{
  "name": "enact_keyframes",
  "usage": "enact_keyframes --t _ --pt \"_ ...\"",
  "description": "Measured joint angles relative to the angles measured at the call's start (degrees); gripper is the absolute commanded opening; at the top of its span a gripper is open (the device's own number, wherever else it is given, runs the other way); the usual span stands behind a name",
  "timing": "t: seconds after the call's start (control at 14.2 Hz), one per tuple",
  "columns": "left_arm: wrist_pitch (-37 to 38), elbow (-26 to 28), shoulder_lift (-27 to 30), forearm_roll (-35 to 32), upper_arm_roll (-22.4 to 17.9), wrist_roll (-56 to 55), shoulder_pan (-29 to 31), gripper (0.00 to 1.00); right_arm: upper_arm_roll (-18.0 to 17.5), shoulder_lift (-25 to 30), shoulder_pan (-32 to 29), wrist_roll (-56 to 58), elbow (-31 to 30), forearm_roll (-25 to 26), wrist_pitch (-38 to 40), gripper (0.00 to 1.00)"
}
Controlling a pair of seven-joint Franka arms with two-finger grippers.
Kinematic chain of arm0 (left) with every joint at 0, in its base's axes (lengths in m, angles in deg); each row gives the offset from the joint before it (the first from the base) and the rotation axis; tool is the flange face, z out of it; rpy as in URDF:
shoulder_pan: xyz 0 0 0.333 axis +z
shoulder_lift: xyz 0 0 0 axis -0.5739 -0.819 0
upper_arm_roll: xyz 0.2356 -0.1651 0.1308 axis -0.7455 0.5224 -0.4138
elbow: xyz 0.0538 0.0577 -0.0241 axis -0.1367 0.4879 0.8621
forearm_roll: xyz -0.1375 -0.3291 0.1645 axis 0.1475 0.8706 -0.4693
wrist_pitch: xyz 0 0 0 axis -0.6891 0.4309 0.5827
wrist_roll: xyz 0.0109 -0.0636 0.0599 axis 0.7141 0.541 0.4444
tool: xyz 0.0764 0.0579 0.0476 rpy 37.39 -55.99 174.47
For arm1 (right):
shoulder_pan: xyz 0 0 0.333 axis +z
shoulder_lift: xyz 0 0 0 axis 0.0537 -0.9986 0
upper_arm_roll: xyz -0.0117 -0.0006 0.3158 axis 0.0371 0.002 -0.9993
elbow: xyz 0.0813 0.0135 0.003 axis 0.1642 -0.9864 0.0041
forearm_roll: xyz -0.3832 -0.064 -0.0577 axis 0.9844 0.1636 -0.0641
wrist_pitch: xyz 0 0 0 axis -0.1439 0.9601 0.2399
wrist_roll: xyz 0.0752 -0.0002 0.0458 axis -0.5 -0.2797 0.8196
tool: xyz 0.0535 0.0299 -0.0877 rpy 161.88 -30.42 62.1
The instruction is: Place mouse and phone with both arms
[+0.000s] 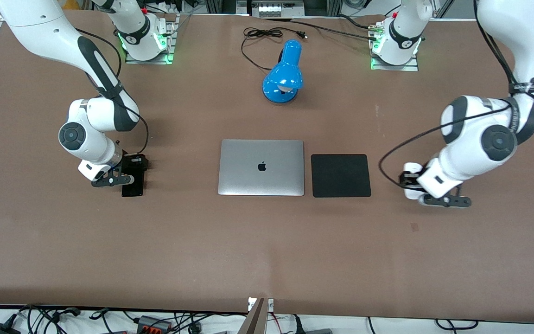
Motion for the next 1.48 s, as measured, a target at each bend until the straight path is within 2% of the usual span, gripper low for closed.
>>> enact_keyframes --t 0.21,0.35,0.56,0.85,0.92,0.99,1.06,1.13,1.2,1.48 --pt "0.11 0.34 -1.8 -0.99 0.94 -10.13 -5.67 0.42 -0.21 0.32 0.2 -0.01 0.52 0.0 0.37 0.0" --pt "-1.5 0.68 -4.07 -7.8 1.01 -16.98 -9.09 0.42 -2.75 1.92 0.51 -3.9 2.91 -0.01 4.93 0.0" --pt "-9.41 2.74 -7.79 -15.89 1.07 -27.1 -12.06 0.42 -7.22 4.09 4.32 -15.65 7.56 -0.01 10.22 0.0" --pt "-21.6 7.65 -10.77 -16.93 0.83 -29.22 -12.26 0.44 -7.98 0.88 12.03 -25.66 8.2 0.0 6.21 0.0" --pt "-23.52 8.74 -11.18 -16.93 0.71 -29.26 -12.03 0.54 -7.98 -0.69 12.74 -26.47 8.2 0.0 4.62 0.0" --pt "-24.46 9.42 -11.41 -16.93 0.68 -29.26 -11.82 0.81 -7.96 -2.16 12.96 -26.65 8.22 0.0 3.6 0.0" --pt "-24.68 9.71 -11.46 -16.93 0.67 -29.26 -11.74 1.0 -7.91 -3.29 12.96 -26.65 8.29 0.01 3.04 0.17" --pt "-24.75 9.76 -11.46 -16.93 0.68 -29.27 -11.74 1.0 -7.86 -4.04 12.96 -26.65 8.36 0.05 2.82 0.67" --pt "-24.92 9.69 -11.43 -16.93 0.68 -29.28 -11.74 1.0 -7.86 -4.41 12.96 -26.65 8.44 0.08 2.76 1.0" --pt "-24.83 9.07 -10.04 -16.94 0.57 -29.26 -11.5 1.0 -7.71 -4.36 12.91 -26.65 9.49 0.15 2.75 1.0"
